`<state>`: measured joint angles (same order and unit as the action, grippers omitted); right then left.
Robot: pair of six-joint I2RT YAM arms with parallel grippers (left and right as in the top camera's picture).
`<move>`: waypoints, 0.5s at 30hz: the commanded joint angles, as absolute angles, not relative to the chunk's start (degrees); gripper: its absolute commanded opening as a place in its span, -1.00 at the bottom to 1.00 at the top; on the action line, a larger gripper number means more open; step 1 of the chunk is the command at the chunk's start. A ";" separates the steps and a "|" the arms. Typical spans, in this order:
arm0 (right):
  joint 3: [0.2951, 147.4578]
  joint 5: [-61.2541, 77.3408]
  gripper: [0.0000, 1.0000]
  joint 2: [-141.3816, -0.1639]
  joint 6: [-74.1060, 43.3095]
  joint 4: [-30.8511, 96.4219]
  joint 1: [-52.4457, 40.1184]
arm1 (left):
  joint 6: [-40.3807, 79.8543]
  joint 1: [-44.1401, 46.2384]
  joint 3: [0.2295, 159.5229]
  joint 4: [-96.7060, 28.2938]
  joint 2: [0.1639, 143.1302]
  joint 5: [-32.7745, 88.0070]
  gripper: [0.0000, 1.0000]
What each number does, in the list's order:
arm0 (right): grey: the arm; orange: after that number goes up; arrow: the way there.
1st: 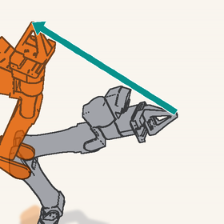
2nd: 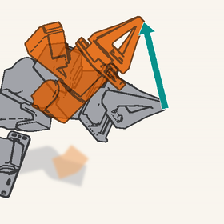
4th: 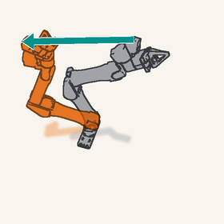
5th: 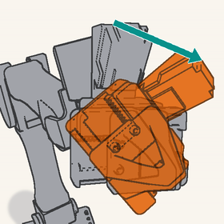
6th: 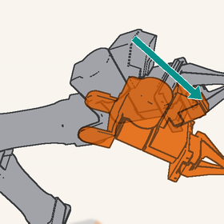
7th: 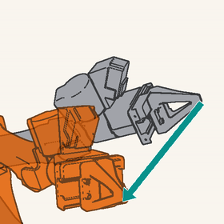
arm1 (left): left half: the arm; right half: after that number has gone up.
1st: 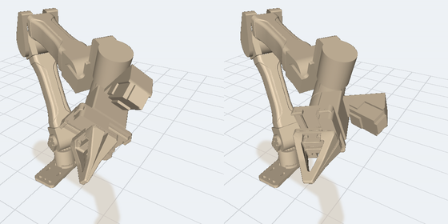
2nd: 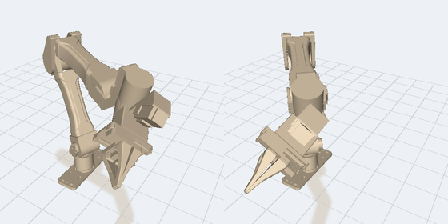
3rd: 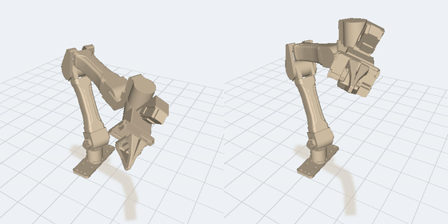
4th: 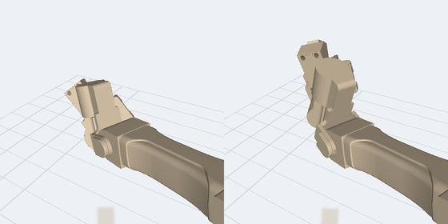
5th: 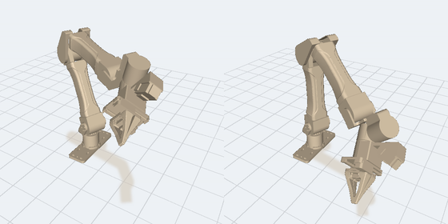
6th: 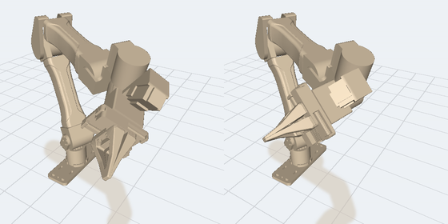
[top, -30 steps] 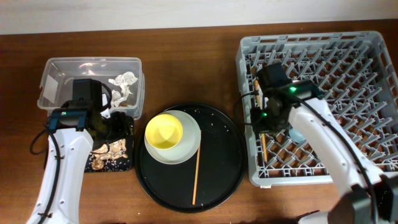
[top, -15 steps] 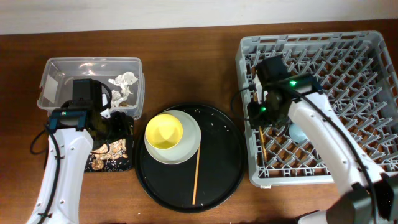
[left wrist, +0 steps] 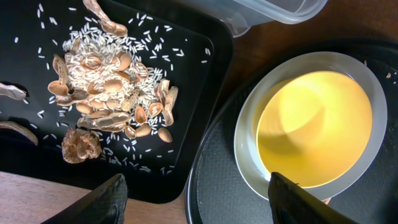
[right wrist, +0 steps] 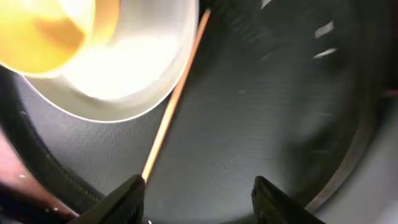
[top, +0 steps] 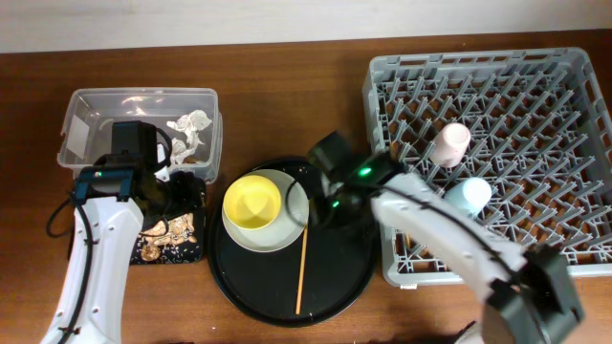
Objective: Sort waste into correct bins and load items into the dishwasher rack
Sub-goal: 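Grasp the second chopstick with the right gripper and place it in the rack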
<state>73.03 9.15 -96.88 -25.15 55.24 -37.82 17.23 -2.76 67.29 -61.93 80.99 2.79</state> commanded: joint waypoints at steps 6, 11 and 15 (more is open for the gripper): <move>71.44 6.83 0.13 -108.88 -36.93 51.88 -47.13 | 17.76 -2.90 67.53 -62.02 80.23 3.22 0.45; 71.42 6.94 0.10 -114.63 -39.88 51.59 -48.42 | 17.76 -2.90 67.53 -62.02 80.23 3.20 0.45; 71.42 6.87 -0.48 -114.80 -41.01 51.62 -48.31 | 17.76 -2.90 67.53 -62.02 80.23 3.22 0.45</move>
